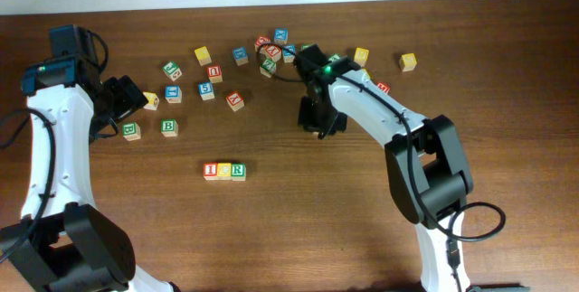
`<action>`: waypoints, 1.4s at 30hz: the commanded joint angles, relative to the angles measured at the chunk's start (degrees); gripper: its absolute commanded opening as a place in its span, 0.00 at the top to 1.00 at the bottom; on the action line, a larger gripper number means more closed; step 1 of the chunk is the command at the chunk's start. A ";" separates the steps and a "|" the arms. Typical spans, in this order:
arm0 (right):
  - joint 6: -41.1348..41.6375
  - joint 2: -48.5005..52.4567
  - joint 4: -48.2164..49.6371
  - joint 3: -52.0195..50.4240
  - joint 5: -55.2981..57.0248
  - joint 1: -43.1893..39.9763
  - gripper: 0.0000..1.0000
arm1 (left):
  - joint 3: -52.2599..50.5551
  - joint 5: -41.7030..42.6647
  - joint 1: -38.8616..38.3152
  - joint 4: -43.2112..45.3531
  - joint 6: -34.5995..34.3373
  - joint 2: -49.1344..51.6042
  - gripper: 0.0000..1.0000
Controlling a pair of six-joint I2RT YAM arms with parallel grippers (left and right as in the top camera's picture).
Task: Spell out ICRA
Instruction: 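Lower the right gripper and grasp the red 'A' block, then carry the 'A' block with the right gripper toward the row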
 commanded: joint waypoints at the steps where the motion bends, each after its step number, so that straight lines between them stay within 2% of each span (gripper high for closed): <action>1: -3.19 0.70 -2.27 -0.66 -6.29 3.82 0.76 | 0.83 0.15 0.15 -0.07 -0.70 -0.02 0.01; 9: -3.19 0.70 -3.48 -0.66 -6.03 11.43 0.70 | 0.83 0.15 0.15 -0.07 -0.70 0.00 0.01; 17: -3.19 0.70 -3.43 -0.66 -3.72 11.91 0.68 | 0.83 0.15 0.15 -0.07 -0.70 -0.02 0.01; 19: -3.19 0.70 -3.02 -0.66 -3.72 11.93 0.63 | 0.83 0.15 0.15 -0.07 -0.70 -0.02 0.01; 22: -3.19 0.70 -0.94 -0.66 -3.72 11.98 0.47 | 0.83 0.15 0.15 -0.07 -0.70 -0.02 0.01; 27: -3.19 0.70 4.17 -0.66 1.73 11.91 0.28 | 0.83 0.15 0.15 -0.07 -0.70 0.00 0.01; 33: -2.95 0.70 8.79 -0.66 9.07 11.21 0.28 | 0.83 0.15 0.15 -0.07 -0.70 -0.02 0.01; 39: -2.95 0.70 5.55 -0.66 9.22 7.63 0.28 | 0.83 0.15 0.15 -0.07 -0.70 -0.02 0.01; 41: -2.97 0.70 3.48 -0.66 9.01 6.23 0.31 | 0.83 0.13 0.15 -0.07 -0.70 0.00 0.01; 42: -2.99 0.70 2.56 -0.66 8.76 5.81 0.37 | 0.83 0.15 0.15 -0.07 -0.70 -0.02 0.01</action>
